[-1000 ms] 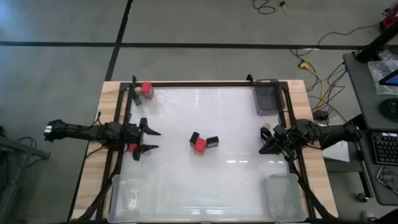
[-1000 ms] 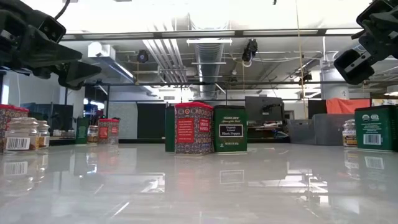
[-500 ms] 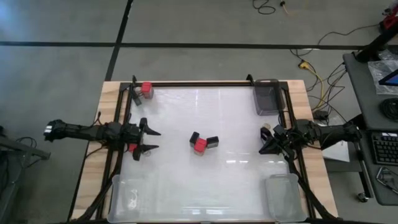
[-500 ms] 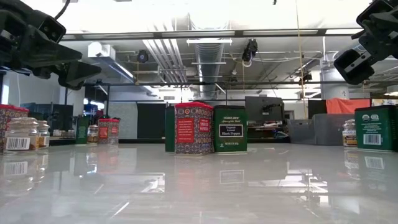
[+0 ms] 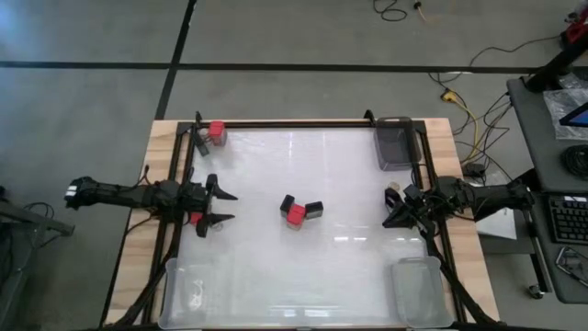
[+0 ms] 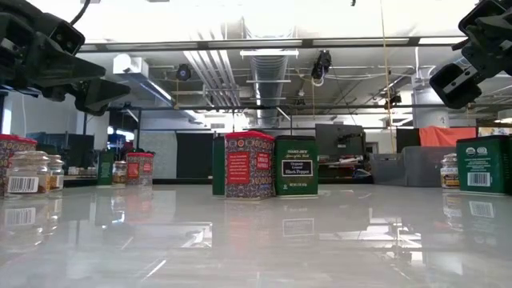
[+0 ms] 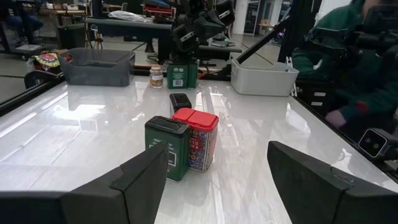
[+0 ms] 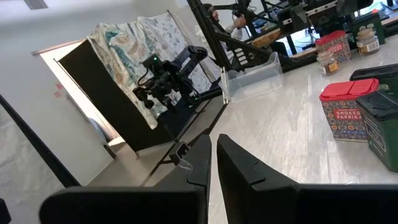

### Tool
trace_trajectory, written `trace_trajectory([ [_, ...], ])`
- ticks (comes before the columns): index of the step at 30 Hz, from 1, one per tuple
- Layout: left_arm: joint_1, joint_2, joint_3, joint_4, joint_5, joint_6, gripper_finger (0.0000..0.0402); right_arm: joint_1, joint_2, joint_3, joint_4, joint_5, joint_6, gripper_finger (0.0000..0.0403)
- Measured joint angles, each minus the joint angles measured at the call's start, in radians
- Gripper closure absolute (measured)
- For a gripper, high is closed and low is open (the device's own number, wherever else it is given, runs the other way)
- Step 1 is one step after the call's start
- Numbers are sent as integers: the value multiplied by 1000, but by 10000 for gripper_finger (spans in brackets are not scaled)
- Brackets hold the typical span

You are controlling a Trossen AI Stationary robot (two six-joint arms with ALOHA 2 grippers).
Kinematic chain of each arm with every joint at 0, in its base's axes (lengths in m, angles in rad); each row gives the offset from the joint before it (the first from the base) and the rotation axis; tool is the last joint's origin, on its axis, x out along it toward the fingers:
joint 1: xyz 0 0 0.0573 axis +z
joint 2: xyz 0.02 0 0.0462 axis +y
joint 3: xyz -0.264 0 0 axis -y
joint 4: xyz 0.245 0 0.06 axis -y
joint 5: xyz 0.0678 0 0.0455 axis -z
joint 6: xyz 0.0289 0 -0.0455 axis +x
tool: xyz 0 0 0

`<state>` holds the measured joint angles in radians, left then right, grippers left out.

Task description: Sort spices by type

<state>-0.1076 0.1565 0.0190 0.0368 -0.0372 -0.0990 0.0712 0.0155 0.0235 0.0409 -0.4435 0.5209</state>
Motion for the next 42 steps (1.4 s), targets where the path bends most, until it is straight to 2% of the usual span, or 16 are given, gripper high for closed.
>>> trace_trajectory([
  [25,0,0,0,0,0,0,143,0,0,0,32,8,3,385],
  [29,0,0,0,0,0,0,143,0,0,0,94,30,116,385],
  [33,0,0,0,0,0,0,143,0,0,0,144,144,119,385],
  [37,0,0,0,0,0,0,143,0,13,0,225,330,101,385],
  [42,0,0,0,0,0,0,143,8,133,1,203,443,20,384],
])
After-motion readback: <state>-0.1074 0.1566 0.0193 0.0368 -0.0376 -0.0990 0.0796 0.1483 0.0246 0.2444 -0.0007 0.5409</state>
